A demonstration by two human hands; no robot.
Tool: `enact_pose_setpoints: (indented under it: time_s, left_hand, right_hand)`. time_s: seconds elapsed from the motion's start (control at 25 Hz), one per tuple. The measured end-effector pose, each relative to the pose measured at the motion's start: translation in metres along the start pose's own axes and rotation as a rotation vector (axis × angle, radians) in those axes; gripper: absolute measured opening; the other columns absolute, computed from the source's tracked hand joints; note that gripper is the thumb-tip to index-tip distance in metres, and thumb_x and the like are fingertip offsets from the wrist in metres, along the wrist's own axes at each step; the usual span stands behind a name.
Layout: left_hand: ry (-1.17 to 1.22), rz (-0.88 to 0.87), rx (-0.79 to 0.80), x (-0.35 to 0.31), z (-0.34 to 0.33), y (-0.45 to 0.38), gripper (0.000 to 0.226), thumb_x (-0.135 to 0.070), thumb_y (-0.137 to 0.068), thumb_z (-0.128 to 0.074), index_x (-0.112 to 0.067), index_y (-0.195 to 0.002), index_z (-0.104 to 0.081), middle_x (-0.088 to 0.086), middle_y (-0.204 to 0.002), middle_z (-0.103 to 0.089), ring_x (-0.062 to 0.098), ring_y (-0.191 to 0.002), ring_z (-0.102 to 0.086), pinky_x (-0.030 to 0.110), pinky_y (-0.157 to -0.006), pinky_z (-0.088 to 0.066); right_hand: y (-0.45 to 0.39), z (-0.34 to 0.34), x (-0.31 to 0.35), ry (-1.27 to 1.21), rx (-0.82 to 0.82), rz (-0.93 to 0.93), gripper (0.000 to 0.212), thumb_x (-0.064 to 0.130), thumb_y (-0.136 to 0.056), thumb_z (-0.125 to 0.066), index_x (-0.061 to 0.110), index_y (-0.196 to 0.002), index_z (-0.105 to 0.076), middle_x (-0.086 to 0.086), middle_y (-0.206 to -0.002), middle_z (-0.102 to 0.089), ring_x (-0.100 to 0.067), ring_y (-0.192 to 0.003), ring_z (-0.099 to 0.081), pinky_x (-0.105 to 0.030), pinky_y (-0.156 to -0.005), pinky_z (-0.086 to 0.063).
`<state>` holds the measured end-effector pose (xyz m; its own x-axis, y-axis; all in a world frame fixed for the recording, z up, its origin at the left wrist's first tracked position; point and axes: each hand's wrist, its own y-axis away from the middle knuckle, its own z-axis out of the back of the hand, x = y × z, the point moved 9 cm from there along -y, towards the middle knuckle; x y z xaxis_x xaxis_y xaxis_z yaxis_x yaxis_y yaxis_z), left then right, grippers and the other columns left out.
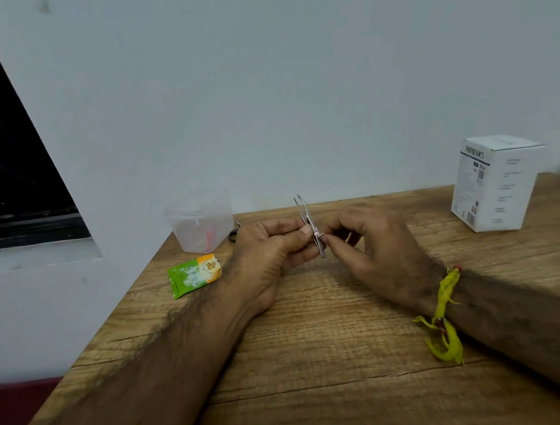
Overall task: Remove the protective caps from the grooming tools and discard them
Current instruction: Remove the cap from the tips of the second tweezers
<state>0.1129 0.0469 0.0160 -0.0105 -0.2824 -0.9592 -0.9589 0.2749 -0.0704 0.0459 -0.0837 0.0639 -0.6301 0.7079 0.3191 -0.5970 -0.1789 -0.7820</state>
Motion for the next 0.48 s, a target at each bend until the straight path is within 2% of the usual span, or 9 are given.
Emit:
enact_pose_setpoints:
  time_s: [0.24, 0.48]
  left_hand:
    - [0.031, -0.011, -0.024, -0.0011, 0.0025, -0.0002, 0.018, 0.011, -0.086, -0.066, 0.013, -0.103, -0.068, 0.017, -0.089, -0.076, 0.021, -0.074, -0.075, 0.028, -0.067, -0.063]
    - [0.046, -0.015, -0.077, -0.0029, 0.0080, -0.0016, 0.009, 0.009, -0.087, -0.066, 0.006, -0.092, -0.071, 0.011, -0.081, -0.077, 0.017, -0.071, -0.075, 0.023, -0.062, -0.061]
  right_hand:
    - [0.0010, 0.0004, 0.0015, -0.050, 0.011, -0.005, 0.006, 0.008, -0.087, -0.072, 0.013, -0.088, -0.076, 0.005, -0.079, -0.070, -0.007, -0.072, -0.063, -0.027, -0.066, -0.054]
    - [0.0015, -0.0018, 0.0053, -0.066, 0.020, 0.026, 0.006, 0.007, -0.085, -0.074, 0.011, -0.088, -0.077, 0.006, -0.077, -0.071, -0.006, -0.070, -0.064, -0.021, -0.065, -0.053]
